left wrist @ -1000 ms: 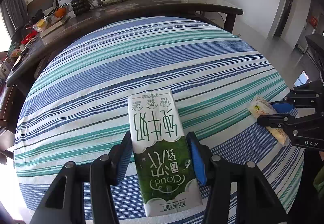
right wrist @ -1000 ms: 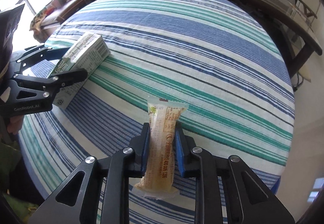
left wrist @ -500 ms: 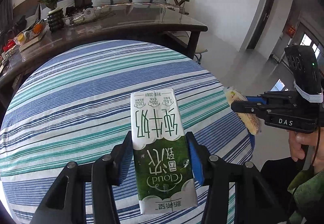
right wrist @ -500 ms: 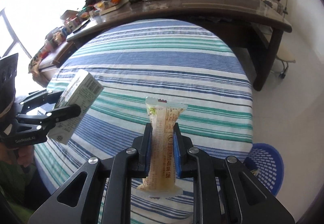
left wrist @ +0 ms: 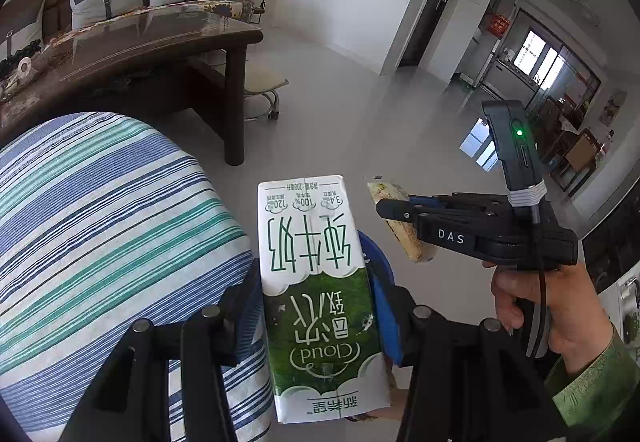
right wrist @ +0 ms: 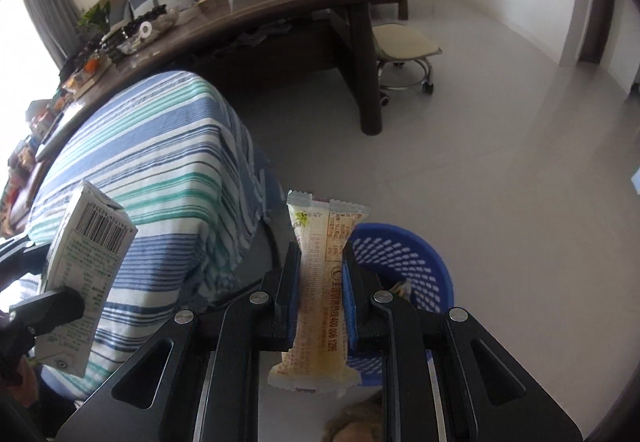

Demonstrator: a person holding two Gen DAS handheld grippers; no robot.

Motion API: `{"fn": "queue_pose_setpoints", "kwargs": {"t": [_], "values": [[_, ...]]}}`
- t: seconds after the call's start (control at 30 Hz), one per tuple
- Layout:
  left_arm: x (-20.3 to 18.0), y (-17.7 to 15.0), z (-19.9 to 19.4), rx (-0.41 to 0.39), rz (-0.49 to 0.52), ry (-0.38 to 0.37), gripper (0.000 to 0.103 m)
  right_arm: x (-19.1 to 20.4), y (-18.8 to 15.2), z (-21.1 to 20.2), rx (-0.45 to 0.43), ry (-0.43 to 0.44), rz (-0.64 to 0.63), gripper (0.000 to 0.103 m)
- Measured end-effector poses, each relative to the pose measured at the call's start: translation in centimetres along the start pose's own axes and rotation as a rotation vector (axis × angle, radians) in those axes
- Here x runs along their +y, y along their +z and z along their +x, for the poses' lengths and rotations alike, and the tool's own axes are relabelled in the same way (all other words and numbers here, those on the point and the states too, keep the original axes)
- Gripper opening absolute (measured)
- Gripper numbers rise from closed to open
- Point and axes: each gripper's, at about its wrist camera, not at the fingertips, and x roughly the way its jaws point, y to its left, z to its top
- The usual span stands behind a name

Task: Collect trash
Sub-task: 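Carry the milk carton and bread packet over the blue basket, then open both tools to drop the carton and packet into the basket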

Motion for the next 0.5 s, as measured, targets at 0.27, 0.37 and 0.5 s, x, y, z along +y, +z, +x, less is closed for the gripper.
{"fn": "queue_pose_setpoints", "kwargs": {"t": [0.27, 0.37, 0.5], "values": [[-2.4, 0.6, 8.4, 0.068, 0.008, -0.026, 0.051, -6.3, -1.8, 2.1, 0.043, 0.031, 0.17, 0.018], [-2.6, 0.5, 10.5, 0.087, -0.003, -0.032, 0.051, -7.6, -2.1, 3.0, 0.064, 0.037, 0.198, 0.018], [-2.7, 0.5, 13.1, 0.093, 0.006, -0.029, 0.053, -9.1, -2.6, 4.1, 0.085, 0.042, 0.237, 0.023]]}}
